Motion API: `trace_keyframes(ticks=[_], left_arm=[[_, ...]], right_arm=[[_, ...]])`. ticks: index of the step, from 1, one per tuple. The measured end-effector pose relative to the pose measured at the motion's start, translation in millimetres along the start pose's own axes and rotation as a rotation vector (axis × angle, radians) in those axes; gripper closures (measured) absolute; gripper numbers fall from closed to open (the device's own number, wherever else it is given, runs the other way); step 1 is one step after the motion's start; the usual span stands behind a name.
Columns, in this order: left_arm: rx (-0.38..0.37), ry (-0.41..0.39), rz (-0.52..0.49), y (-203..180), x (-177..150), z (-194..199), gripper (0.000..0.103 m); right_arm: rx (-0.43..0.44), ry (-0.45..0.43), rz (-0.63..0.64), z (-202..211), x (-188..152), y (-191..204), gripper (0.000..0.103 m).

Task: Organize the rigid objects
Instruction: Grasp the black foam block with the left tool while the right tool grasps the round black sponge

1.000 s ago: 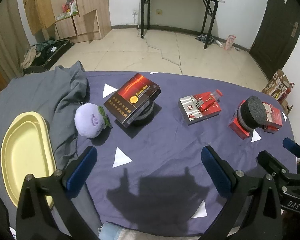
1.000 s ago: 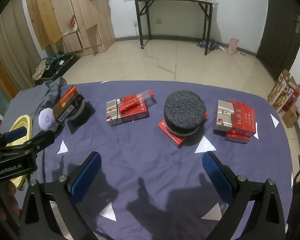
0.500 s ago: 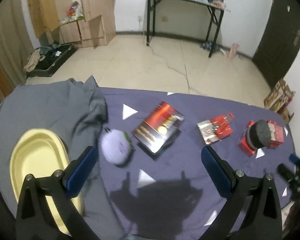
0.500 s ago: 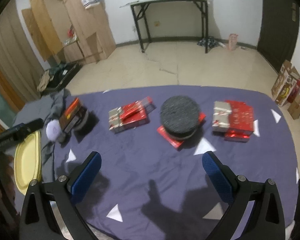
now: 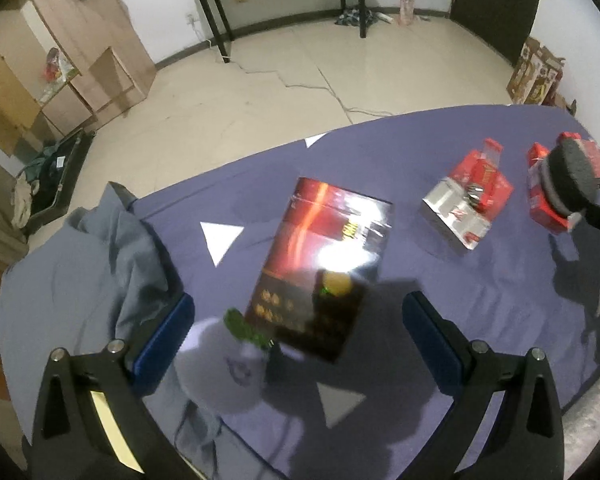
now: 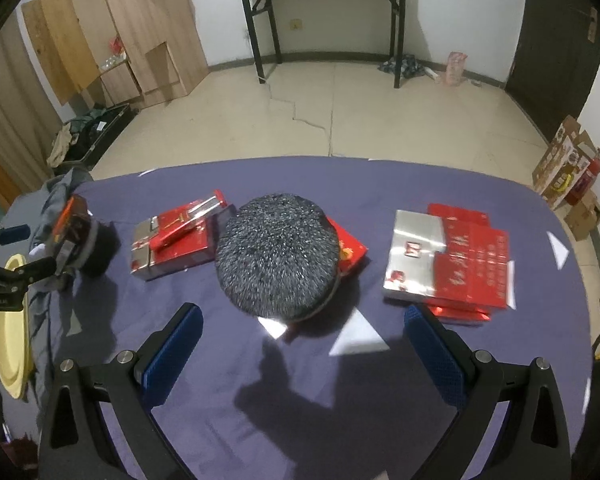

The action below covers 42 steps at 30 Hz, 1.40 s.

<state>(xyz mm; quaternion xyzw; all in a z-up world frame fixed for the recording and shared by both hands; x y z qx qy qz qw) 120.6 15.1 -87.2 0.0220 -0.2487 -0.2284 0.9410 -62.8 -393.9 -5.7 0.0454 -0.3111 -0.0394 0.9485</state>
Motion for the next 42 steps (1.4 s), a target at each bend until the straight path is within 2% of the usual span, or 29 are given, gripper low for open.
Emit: trace_keyframes(ticks=[6, 9, 13, 16, 19, 20, 21, 26, 27, 28, 31, 36, 38, 39, 42], left_arm=[[-0.025, 0.01, 0.003, -1, 8, -10, 0.019], [-0.062, -0.01, 0.025, -1, 12, -3, 0.02], [-0.066, -0.016, 0.04, 7, 15, -2, 0.022], [-0.094, -0.022, 0.082, 13, 14, -2, 0.038], [-0.121, -0.013, 0.083, 12, 13, -5, 0.039], [-0.12, -0.017, 0.084, 10, 12, -5, 0.039], [-0.119, -0.024, 0.081, 10, 12, -6, 0.039], [-0.121, -0.04, 0.092, 11, 12, -2, 0.041], [-0.118, -0.048, 0.098, 12, 13, 1, 0.057], [-0.118, -0.062, 0.101, 14, 14, 5, 0.067], [-0.134, -0.07, 0.123, 24, 18, 13, 0.076], [-0.141, -0.066, 0.145, 30, 14, 9, 0.075], [-0.131, -0.067, 0.135, 29, 15, 10, 0.071], [-0.117, -0.065, 0.132, 29, 16, 10, 0.065], [-0.096, -0.061, 0.135, 34, 15, 9, 0.034]], right_arm=[[-0.004, -0.025, 0.061, -14, 7, 3, 0.0], [0.004, -0.055, 0.063, -15, 10, 4, 0.0], [0.024, -0.062, 0.062, -19, 6, 6, 0.002], [0.026, -0.067, 0.067, -19, 5, 7, 0.008], [0.033, -0.066, 0.088, -21, 4, 12, 0.021], [0.036, -0.059, 0.091, -23, 4, 14, 0.03], [0.035, -0.052, 0.093, -24, 3, 14, 0.034], [0.034, -0.067, 0.105, -22, 5, 17, 0.037], [0.032, -0.072, 0.109, -21, 5, 17, 0.038], [0.028, -0.079, 0.112, -20, 5, 17, 0.038], [0.019, -0.117, 0.11, -14, 5, 17, 0.038], [0.057, -0.105, 0.068, -17, 2, 19, 0.038], [0.055, -0.1, 0.079, -18, 0, 21, 0.038], [0.05, -0.099, 0.09, -19, -1, 22, 0.038], [0.053, -0.09, 0.114, -22, -1, 26, 0.038]])
Point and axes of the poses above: each gripper's, at about its wrist camera, not at the fingertips, and z roughly against the way its jaws point, y to its left, x to its top, the point moved 4 cm from there along -z, roughly the way its jaws point, and after that the axes turned 4 degrees about -y, right-handed, at the moved point
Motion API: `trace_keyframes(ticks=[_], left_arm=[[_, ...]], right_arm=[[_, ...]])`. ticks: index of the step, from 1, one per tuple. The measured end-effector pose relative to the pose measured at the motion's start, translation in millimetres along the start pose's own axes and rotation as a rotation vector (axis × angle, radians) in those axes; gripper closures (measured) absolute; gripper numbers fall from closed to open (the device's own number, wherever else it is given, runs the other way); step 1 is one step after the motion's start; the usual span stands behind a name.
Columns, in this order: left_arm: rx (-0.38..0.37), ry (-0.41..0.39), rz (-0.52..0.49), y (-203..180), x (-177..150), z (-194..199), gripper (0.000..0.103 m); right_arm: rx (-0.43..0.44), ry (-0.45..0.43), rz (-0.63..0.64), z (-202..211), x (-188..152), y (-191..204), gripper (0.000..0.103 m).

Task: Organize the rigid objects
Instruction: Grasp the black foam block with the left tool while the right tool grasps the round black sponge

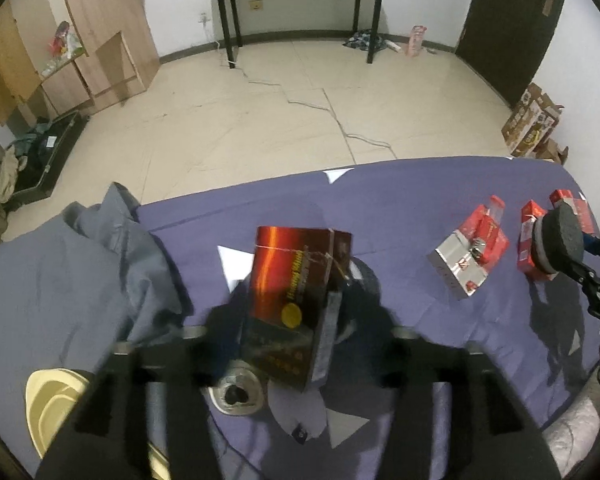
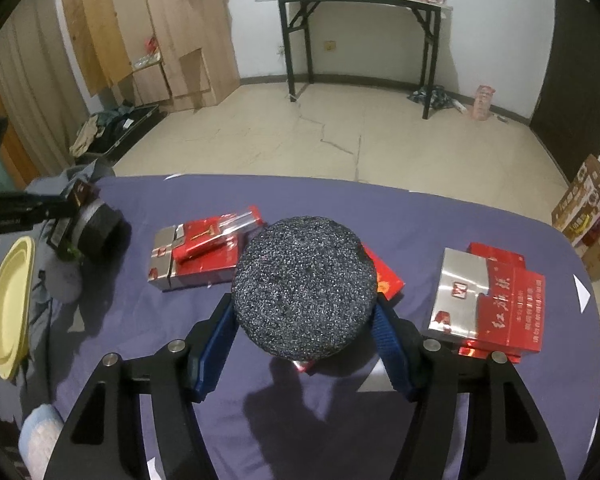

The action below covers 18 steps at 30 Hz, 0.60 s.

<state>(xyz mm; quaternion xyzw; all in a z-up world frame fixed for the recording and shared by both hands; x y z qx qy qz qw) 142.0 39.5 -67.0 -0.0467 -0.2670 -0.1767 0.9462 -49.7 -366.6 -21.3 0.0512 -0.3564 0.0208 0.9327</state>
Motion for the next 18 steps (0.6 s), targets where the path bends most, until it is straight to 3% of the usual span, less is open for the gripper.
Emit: trace_keyframes(ticks=[5, 9, 12, 18], left_arm=[[-0.009, -0.018, 0.027, 14, 0, 0, 0.026], [0.01, -0.011, 0.044, 29, -3, -4, 0.009], [-0.008, 0.019, 0.095, 36, -10, -9, 0.008], [0.016, 0.014, 0.072, 37, -12, -6, 0.008]], right_arm=[[0.004, 0.007, 0.003, -3, 2, -3, 0.038], [0.016, 0.012, -0.027, -5, 1, -9, 0.038], [0.022, 0.01, -0.045, -4, 1, -14, 0.038], [0.017, 0.008, -0.036, -3, -1, -13, 0.037]])
Point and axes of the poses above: each gripper's, at about its wrist camera, not at the fingertips, and z roughly against the way its jaws point, y to its left, x to its top, the point moved 4 cm from there along -z, roughly the way its jaws point, and after that the axes turned 4 degrees about -y, right-handed, at the moved point
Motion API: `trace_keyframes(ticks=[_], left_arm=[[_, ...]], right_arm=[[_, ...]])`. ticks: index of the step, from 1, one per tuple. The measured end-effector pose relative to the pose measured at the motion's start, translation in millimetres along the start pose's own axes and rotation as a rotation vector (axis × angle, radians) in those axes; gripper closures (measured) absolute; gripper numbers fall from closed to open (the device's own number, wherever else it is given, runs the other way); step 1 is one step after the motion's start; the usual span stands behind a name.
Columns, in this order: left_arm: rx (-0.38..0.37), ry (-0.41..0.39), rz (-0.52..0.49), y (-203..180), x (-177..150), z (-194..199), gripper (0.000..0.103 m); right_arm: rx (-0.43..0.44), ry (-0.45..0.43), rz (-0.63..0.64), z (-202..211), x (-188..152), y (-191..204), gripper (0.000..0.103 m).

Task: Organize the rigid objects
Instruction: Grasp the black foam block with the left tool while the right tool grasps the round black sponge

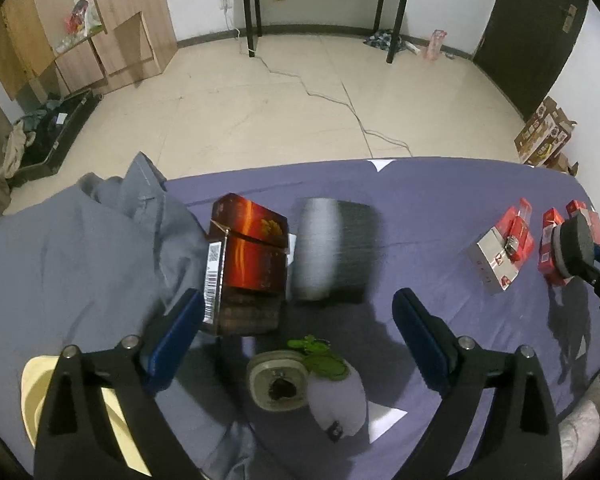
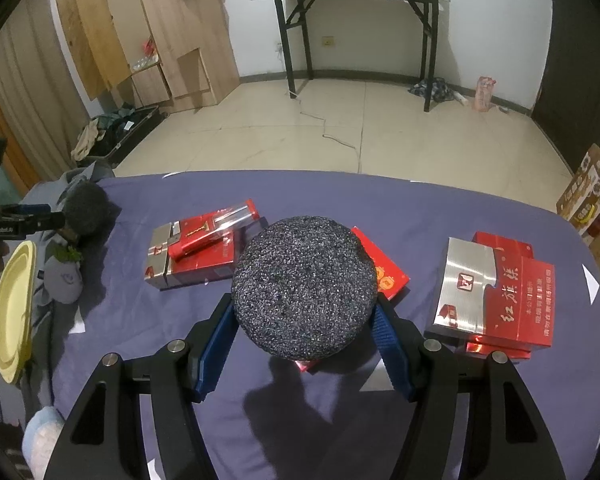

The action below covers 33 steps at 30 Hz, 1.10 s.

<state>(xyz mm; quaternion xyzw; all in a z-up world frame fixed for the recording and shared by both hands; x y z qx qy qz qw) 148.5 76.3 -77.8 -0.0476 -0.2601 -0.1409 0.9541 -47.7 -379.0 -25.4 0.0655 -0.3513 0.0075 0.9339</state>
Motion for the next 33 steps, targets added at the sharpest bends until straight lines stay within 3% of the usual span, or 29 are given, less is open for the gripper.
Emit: trace_keyframes(ticks=[5, 9, 12, 17, 18, 20, 21, 26, 33], left_arm=[[-0.012, -0.018, 0.046, 4, 9, 3, 0.008], [-0.019, 0.032, 0.061, -12, 14, -4, 0.008], [0.066, 0.054, -0.053, -33, 16, -19, 0.008], [0.119, 0.116, -0.058, -36, 6, -45, 0.009], [0.124, 0.124, -0.066, -37, 3, -48, 0.01], [0.122, 0.124, -0.069, -36, 1, -50, 0.026], [0.1, 0.128, -0.052, -35, 0, -51, 0.048], [0.069, 0.094, -0.025, -30, 2, -44, 0.051], [-0.006, -0.018, 0.017, -22, 18, 31, 0.051]], right_arm=[[0.002, -0.002, -0.007, -1, 1, 1, 0.037], [0.008, 0.001, -0.012, -3, -1, 1, 0.036], [0.007, 0.006, -0.015, -4, -2, 1, 0.036], [0.012, 0.007, -0.025, -2, -1, -2, 0.036], [0.012, 0.006, -0.026, -2, -1, -2, 0.036], [0.011, 0.005, -0.026, -1, -1, -2, 0.036], [0.009, 0.005, -0.024, -1, -1, -1, 0.037], [-0.004, -0.015, -0.002, 3, -1, 3, 0.038], [0.03, -0.09, -0.013, 28, 6, 14, 0.038]])
Point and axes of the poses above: each gripper's, at about its wrist camera, not at the fingertips, and z roughly against the way its jaws point, y to its left, x to its top, the point moved 4 cm from there along -z, roughly the way its jaws point, and after that the axes turned 4 degrees about -y, right-handed, at the moved point
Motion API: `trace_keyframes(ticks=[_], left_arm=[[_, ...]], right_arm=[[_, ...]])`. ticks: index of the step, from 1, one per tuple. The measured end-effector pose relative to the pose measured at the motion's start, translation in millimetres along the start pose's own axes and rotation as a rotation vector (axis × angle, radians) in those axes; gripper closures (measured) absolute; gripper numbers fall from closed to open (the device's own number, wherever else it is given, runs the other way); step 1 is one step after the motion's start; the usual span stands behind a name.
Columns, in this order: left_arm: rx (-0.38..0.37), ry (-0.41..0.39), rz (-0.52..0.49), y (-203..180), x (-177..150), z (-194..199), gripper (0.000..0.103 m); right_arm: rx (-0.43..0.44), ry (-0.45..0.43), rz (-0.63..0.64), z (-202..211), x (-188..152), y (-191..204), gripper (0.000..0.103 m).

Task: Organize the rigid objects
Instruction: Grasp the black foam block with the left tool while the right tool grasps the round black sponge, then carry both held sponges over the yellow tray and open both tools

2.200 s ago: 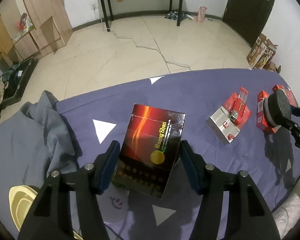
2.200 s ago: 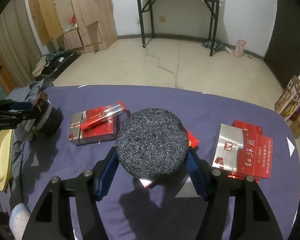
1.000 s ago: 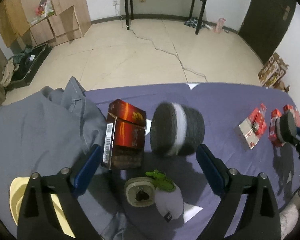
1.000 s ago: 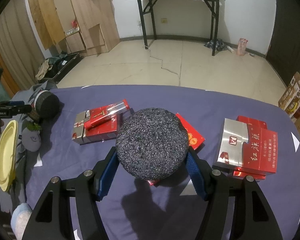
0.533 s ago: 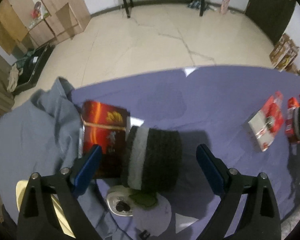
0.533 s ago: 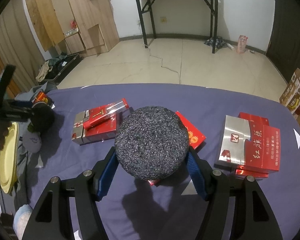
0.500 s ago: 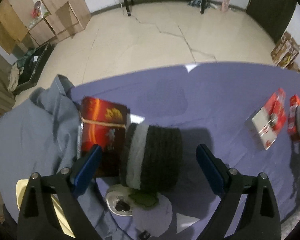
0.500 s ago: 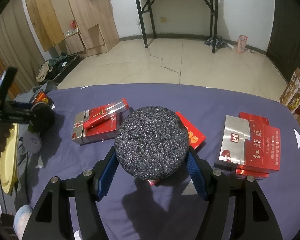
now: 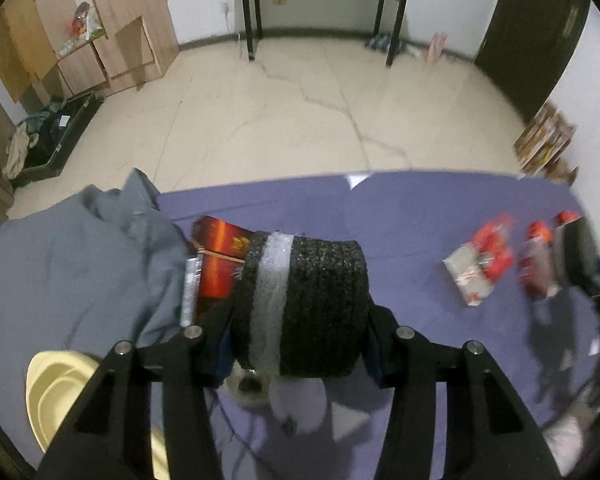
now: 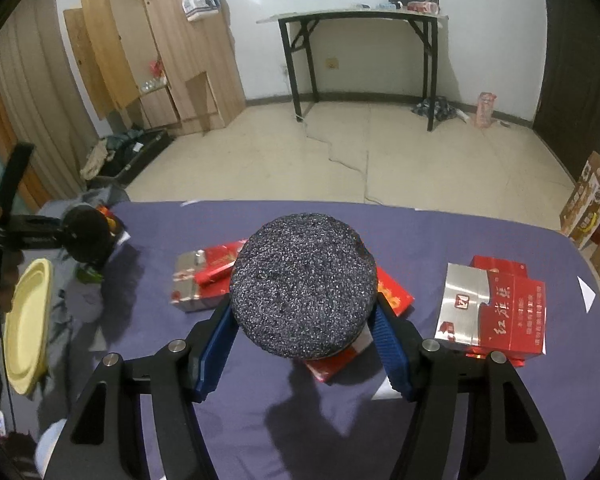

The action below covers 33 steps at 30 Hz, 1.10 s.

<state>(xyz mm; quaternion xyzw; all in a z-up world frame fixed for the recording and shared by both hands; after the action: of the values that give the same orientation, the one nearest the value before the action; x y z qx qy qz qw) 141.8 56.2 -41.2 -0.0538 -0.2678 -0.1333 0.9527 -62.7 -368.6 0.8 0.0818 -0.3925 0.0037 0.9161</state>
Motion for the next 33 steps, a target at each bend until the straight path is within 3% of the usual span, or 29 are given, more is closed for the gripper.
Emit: trace_keyframes(ticks=[3, 6, 9, 13, 17, 22, 28, 31, 33], left_arm=[[-0.018, -0.058, 0.022, 18, -4, 49, 0.051], [-0.02, -0.105, 0.075, 51, -17, 92, 0.051], [0.006, -0.131, 0.129, 97, -39, 127, 0.051], [0.102, -0.116, 0.205, 162, -79, 147, 0.051], [0.179, -0.049, 0.329, 224, -134, 134, 0.051], [0.196, 0.055, 0.406, 262, -185, 87, 0.051], [0.187, 0.081, 0.417, 285, -216, 52, 0.051], [0.18, 0.104, 0.419, 291, -223, 40, 0.051], [0.175, 0.083, 0.418, 289, -221, 35, 0.05]], right_arm=[[0.033, -0.02, 0.035, 17, 1, 18, 0.039], [0.127, -0.03, 0.047, 38, 5, 43, 0.039], [0.205, -0.046, 0.128, 60, 15, 96, 0.039], [0.358, -0.013, 0.273, 70, 18, 213, 0.039], [0.486, 0.044, 0.398, 49, -11, 332, 0.039], [0.541, 0.185, 0.532, -5, -76, 440, 0.039], [0.48, 0.277, 0.65, -60, -119, 501, 0.039], [0.457, 0.313, 0.655, -77, -132, 506, 0.039], [0.476, 0.292, 0.635, -78, -135, 504, 0.039]])
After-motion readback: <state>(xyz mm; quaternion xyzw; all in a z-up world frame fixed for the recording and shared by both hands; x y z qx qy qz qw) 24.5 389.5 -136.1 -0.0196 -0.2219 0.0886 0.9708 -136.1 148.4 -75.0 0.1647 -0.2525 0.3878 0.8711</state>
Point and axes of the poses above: each gripper's, at about its wrist camera, not at the fingertips, and z roughly against the way its jaws point, y to its left, x to its top, the point moved 4 cm from there along -z, roughly the way its jaws point, and after that the axes turned 4 degrees about -y, right-handed, at the moved point
